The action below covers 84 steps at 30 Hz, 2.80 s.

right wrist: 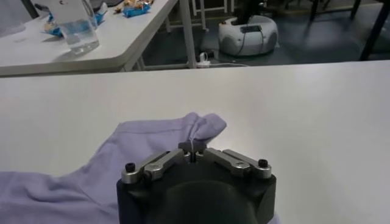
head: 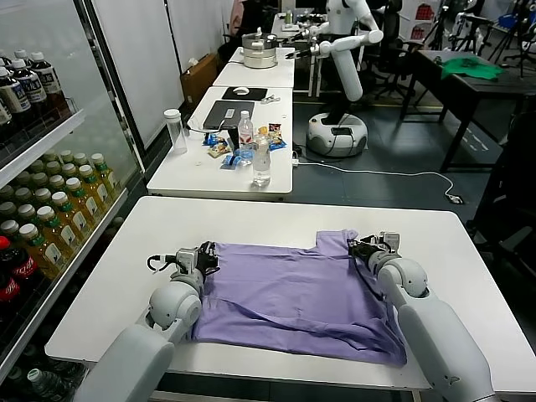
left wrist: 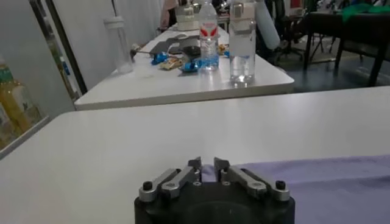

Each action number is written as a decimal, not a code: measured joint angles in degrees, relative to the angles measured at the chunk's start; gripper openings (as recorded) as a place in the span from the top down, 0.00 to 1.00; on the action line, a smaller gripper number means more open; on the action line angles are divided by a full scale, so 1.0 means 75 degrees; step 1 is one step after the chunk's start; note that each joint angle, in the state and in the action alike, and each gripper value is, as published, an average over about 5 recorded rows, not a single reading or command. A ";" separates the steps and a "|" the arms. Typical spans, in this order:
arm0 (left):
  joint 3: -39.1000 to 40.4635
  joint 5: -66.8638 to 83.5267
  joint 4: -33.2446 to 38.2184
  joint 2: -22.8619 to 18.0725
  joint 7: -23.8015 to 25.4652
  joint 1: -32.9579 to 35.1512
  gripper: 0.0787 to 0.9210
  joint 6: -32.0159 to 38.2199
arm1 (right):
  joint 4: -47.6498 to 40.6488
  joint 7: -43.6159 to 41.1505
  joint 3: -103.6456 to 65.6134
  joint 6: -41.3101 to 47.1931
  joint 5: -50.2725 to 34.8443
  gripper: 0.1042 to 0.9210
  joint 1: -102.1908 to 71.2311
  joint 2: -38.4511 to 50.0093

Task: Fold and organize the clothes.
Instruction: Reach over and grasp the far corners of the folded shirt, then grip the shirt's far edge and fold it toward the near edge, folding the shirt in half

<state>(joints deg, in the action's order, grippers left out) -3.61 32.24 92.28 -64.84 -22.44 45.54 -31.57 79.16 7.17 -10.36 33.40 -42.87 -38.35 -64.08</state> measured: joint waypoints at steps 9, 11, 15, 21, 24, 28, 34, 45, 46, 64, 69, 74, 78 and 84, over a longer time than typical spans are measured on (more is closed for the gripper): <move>0.0121 0.0066 -0.0380 -0.0043 -0.0006 -0.0209 0.39 -0.0151 | 0.0146 -0.0005 0.0011 -0.0007 0.0010 0.99 -0.0043 0.0012; 0.0120 0.0142 -0.0438 -0.0043 -0.0013 -0.0242 0.32 -0.0173 | 0.0170 -0.0007 0.0010 -0.0008 0.0008 0.99 -0.0051 0.0033; 0.0116 0.0397 -0.0490 -0.0023 -0.0014 -0.0259 0.19 -0.0205 | 0.0215 -0.0016 -0.0002 -0.0009 0.0000 0.99 -0.0061 0.0071; 0.0101 0.0854 -0.0607 -0.0017 0.0038 -0.0285 0.13 -0.0209 | 0.0288 -0.0020 -0.0031 -0.0010 -0.0016 0.99 -0.0102 0.0104; 0.0090 0.1025 -0.0665 -0.0032 0.0055 -0.0302 0.21 -0.0204 | 0.0326 -0.0022 -0.0053 -0.0011 -0.0017 0.99 -0.0136 0.0115; 0.0059 0.1182 -0.0720 -0.0059 0.0057 -0.0317 0.34 -0.0200 | 0.0391 -0.0028 -0.0082 -0.0013 -0.0016 0.99 -0.0196 0.0149; -0.0017 0.1408 -0.0688 -0.0123 0.0122 -0.0261 0.54 -0.0176 | 0.0527 -0.0079 -0.0152 -0.0017 -0.0023 0.99 -0.0308 0.0230; -0.0085 0.1592 -0.0529 -0.0094 0.0346 -0.0063 0.92 0.0164 | 0.0871 -0.0147 -0.0322 -0.0023 -0.0138 0.99 -0.0528 0.0396; -0.0101 0.1610 -0.0503 -0.0076 0.0366 -0.0041 0.95 0.0208 | 0.0928 -0.0152 -0.0350 -0.0024 -0.0155 0.99 -0.0556 0.0419; -0.0829 0.2256 0.1240 0.0666 0.0534 0.0987 0.99 0.0736 | 0.3124 -0.0133 -0.1408 -0.0025 -0.0368 0.99 -0.1963 0.1046; -0.1115 0.2335 0.1808 0.0901 0.0622 0.1526 0.99 0.0736 | 0.3914 -0.0158 -0.1868 -0.0025 -0.0224 0.99 -0.2724 0.1018; -0.1275 0.2351 0.2236 0.1126 0.0715 0.2018 0.99 0.0677 | 0.4530 -0.0213 -0.2351 -0.0025 -0.0024 0.99 -0.3474 0.0890; -0.1295 0.2297 0.2409 0.1277 0.0790 0.2293 0.99 0.0583 | 0.4866 -0.0233 -0.2692 -0.0025 0.0148 0.99 -0.4043 0.0756; -0.1261 0.2065 0.2506 0.1444 0.0948 0.2563 0.99 0.0340 | 0.5067 -0.0237 -0.3021 -0.0025 0.0399 0.99 -0.4696 0.0543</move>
<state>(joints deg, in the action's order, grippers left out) -13.07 47.72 111.07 -54.01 -15.33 64.76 -29.02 117.16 5.39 -33.02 33.21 -39.87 -73.57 -60.00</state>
